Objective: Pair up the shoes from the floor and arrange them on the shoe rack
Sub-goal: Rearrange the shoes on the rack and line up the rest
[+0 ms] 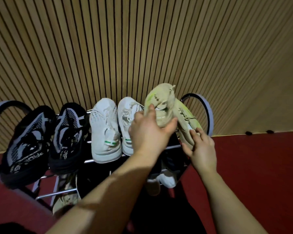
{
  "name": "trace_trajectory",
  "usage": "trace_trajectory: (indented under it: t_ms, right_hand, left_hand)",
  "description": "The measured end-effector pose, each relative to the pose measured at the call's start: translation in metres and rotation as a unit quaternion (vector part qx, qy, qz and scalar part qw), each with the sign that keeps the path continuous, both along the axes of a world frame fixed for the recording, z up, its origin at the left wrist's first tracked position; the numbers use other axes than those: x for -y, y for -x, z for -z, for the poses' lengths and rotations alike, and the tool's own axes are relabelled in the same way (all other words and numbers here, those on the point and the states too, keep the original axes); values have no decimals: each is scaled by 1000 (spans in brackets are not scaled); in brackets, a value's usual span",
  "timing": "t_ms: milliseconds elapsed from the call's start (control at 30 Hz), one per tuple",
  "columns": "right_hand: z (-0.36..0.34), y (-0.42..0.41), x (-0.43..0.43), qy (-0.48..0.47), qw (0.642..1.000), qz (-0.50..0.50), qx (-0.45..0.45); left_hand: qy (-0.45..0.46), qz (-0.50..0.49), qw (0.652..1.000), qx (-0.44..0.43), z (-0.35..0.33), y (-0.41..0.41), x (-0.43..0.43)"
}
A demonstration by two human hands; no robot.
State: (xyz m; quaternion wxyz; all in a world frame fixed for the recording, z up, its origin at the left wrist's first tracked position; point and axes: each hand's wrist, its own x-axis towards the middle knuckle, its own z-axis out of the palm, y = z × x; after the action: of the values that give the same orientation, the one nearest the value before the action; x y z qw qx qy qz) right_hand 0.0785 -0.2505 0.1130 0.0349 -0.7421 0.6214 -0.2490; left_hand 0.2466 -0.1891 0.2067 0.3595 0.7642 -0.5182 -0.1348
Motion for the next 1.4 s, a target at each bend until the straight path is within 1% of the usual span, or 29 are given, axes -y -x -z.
trace_trajectory:
  t_ms: [67,133,200,233,333,400,500,600,700,767,867,933,1000,1033,1100,1133,1167,1267,1400]
  right_hand:
    - [1,-2,2,-6,1000,5,6]
    - [-1,-2,2,-31,999,7,12]
    - [-3,1,4,-53,998,0,21]
    - [-4,3,4,-56,998,-8,21]
    - [-8,9,5,-67,997,-34,13]
    - [-10,11,7,-81,996,-46,-2]
    - [-12,13,10,-87,994,-64,-36]
    - [-13,13,9,-105,990,-75,-53]
    - [-11,10,5,-90,993,-65,-26]
    - [-8,8,1,-82,996,-45,-11]
    - [-9,8,0,-82,996,-31,31]
    - [-12,9,0,-90,994,-29,53]
    - [-12,10,2,-95,993,-32,55]
    - [-12,12,3,-94,993,-33,65]
    - [-14,15,6,-92,987,-28,131]
    - [-16,16,7,-94,983,-25,154]
    - [-17,16,7,-95,984,-28,145]
    - [-12,6,5,-88,995,-51,15]
    - [-10,1,5,-87,991,-53,-87]
  left_hand:
    - [-67,-5,996,53,8,24,12]
    - [-148,7,984,95,23,41,17]
    - [-212,49,966,140,38,49,15]
    - [-225,73,957,170,43,49,13]
    - [-225,169,918,281,46,35,12]
    - [-197,243,887,339,47,18,17]
    - [-131,334,860,363,48,2,31]
    - [-87,378,846,366,47,2,43]
    - [-97,374,845,369,50,13,47]
    - [-125,336,855,374,52,22,45]
    - [-180,277,874,357,49,31,39]
    - [-206,256,876,353,46,37,40]
    - [-233,245,867,366,39,41,45]
    - [-253,243,857,378,32,40,49]
    - [-296,252,828,405,20,35,56]
    - [-301,256,820,414,18,31,58]
    - [-293,258,821,417,19,29,58]
    - [-249,250,841,410,38,27,49]
    - [-189,241,868,392,56,22,44]
